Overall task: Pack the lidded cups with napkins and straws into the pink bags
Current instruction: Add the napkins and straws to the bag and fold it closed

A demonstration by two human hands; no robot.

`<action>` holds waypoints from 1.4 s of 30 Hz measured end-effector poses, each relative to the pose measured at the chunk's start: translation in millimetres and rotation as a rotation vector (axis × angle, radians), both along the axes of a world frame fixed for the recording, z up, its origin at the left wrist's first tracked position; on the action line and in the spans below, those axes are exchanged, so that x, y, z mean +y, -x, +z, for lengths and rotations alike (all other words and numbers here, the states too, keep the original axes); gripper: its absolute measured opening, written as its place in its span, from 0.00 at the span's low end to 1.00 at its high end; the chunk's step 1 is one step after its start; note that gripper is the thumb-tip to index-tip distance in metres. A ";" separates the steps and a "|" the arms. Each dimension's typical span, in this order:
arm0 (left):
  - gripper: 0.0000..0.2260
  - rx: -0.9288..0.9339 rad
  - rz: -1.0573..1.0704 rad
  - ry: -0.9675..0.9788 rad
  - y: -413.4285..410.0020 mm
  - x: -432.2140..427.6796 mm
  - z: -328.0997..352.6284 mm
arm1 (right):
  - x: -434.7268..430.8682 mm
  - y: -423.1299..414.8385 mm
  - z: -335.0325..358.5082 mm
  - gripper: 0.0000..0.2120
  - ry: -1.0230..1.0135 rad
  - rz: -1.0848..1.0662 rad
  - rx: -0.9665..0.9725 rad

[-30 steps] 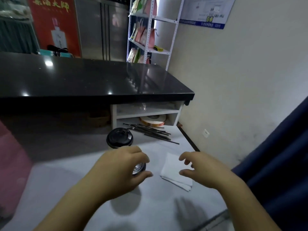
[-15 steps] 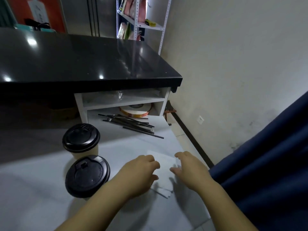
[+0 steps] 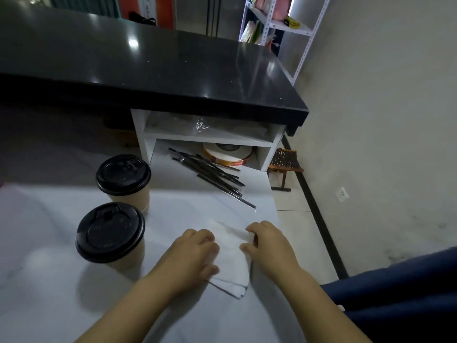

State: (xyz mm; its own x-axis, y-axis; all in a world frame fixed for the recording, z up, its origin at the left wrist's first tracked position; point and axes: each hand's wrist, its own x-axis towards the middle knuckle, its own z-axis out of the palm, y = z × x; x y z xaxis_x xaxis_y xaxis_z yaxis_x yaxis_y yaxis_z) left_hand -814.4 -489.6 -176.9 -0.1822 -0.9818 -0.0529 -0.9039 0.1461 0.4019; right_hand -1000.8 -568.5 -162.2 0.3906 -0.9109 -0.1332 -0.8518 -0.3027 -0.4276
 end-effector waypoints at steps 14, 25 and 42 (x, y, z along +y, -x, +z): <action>0.26 0.186 0.251 0.095 4.8 -1.1 12.9 | -6.0 7.2 12.0 0.06 -0.309 -0.002 -0.468; 0.10 0.173 0.107 -0.057 -8.6 3.9 12.8 | -8.3 12.5 0.9 0.07 -0.143 -0.029 -0.223; 0.05 0.099 0.137 0.118 -12.0 10.4 14.6 | -9.8 -6.7 2.9 0.09 -0.064 0.079 -0.207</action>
